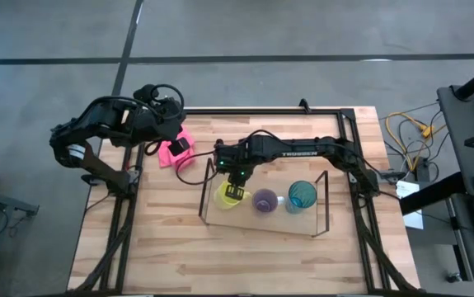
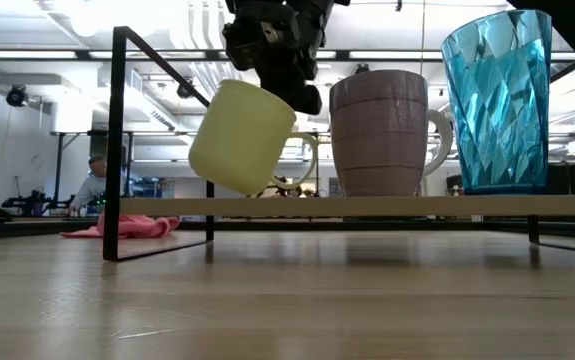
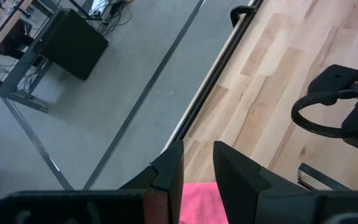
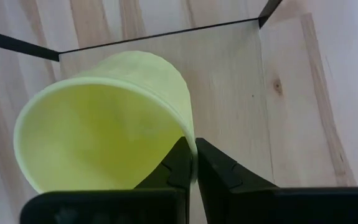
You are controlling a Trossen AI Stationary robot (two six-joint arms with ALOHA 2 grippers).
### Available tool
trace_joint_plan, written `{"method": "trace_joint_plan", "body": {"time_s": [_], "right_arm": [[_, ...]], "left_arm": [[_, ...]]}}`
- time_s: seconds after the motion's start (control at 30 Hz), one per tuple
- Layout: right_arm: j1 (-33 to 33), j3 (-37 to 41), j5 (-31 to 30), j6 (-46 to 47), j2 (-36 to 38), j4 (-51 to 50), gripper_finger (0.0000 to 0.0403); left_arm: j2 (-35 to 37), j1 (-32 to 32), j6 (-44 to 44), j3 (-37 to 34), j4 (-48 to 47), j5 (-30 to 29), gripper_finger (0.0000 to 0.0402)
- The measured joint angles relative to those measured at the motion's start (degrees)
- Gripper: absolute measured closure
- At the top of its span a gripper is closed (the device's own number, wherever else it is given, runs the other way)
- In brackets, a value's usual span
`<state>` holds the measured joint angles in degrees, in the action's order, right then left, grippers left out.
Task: Stack small to large cups/mugs on shelf
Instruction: Put yellow mug on the shelf
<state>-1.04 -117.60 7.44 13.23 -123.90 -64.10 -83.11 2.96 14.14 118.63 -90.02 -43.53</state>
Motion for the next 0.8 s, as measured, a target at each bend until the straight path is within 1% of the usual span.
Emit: {"method": "trace_joint_plan", "body": {"time_s": [0.8], "right_arm": [[0.00, -0.02, -0.02, 0.04, 0.11, 0.64, 0.0390]], "left_arm": [[0.00, 0.02, 0.01, 0.00, 0.00, 0.00, 0.0329]]}}
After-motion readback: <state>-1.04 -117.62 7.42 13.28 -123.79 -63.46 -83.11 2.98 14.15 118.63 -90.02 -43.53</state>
